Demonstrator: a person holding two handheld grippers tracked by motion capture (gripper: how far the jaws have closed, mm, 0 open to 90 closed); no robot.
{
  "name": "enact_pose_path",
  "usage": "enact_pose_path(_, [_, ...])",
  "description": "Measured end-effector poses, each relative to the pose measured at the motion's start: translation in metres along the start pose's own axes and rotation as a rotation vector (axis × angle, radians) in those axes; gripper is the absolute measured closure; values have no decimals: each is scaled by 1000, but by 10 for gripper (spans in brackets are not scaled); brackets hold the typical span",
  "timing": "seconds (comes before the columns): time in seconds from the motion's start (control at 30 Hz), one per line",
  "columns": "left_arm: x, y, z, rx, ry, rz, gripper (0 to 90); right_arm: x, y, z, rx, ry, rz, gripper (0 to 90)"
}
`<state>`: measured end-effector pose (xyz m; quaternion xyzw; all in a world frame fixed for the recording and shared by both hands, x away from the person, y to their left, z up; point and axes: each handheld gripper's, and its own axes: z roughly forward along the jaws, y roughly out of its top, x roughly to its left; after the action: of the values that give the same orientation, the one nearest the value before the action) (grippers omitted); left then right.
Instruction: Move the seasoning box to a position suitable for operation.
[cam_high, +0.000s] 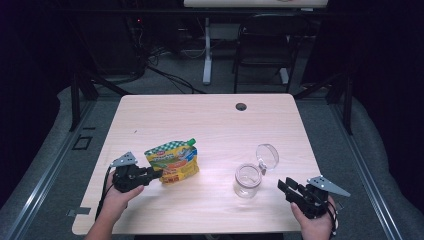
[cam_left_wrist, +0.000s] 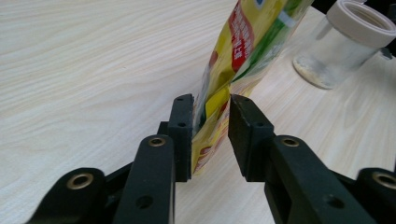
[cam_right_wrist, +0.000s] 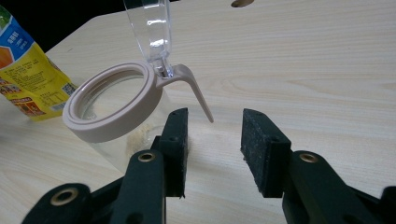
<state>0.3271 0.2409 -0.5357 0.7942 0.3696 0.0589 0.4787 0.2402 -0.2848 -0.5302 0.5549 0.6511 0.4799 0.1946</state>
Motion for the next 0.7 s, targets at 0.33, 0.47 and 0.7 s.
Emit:
enact_pose_path(0.33, [-8, 0, 2, 9, -24, 5, 732, 1, 1, 3, 4, 9, -7, 614])
enact_pose_path(0.47, [-8, 1, 3, 5, -28, 4, 724, 1, 1, 3, 7, 6, -8, 613])
enact_pose_path(0.7, [-7, 1, 8, 18, -30, 3, 709, 1, 0, 3, 8, 3, -5, 612])
